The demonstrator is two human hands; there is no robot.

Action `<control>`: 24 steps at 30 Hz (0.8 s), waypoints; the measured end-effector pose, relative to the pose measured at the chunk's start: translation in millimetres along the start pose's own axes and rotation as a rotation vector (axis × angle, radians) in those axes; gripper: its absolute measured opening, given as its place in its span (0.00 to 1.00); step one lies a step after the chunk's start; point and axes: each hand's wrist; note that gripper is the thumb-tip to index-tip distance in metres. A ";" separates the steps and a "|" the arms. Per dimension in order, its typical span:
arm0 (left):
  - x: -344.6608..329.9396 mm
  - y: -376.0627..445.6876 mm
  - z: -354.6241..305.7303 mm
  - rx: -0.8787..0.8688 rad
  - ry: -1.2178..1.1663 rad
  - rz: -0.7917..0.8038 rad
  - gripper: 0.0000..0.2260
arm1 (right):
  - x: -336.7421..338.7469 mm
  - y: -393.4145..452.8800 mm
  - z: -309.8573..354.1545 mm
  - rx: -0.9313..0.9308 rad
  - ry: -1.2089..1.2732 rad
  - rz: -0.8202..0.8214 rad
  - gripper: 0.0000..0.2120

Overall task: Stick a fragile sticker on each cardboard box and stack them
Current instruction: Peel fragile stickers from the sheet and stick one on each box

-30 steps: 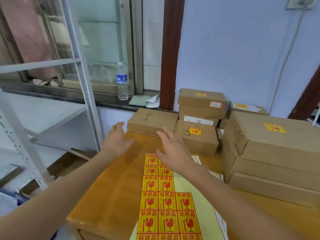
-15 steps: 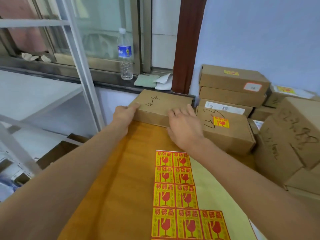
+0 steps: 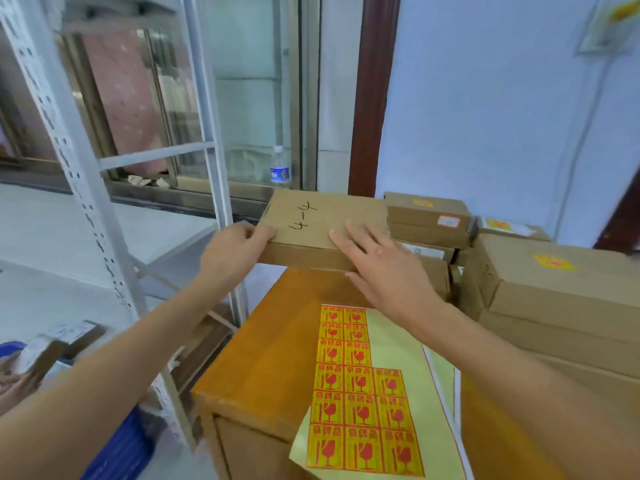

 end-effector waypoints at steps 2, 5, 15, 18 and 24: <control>-5.3 -46.9 -16.6 -0.071 0.033 0.075 0.17 | 30.9 -47.6 -6.4 -0.018 -0.047 -0.022 0.36; -26.4 -123.5 -40.0 -0.066 -0.078 0.223 0.18 | 55.7 -132.3 -14.8 -0.059 -0.081 -0.020 0.36; -150.1 -260.8 -23.0 -0.273 0.245 0.583 0.32 | 37.9 -351.8 -64.7 -0.187 -0.035 0.200 0.37; -184.9 -264.5 -23.5 -0.306 0.342 0.622 0.32 | 15.0 -377.3 -86.4 -0.219 0.028 0.279 0.33; -217.9 -269.5 -15.1 -0.365 0.471 0.584 0.34 | 6.3 -387.3 -97.5 -0.330 0.210 0.278 0.25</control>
Point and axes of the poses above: each hand's wrist, its own y-axis towards the middle knuckle, its own x-axis out of the back of the hand, z = x × y, and after that the axes turned 14 degrees about -y, right-handed
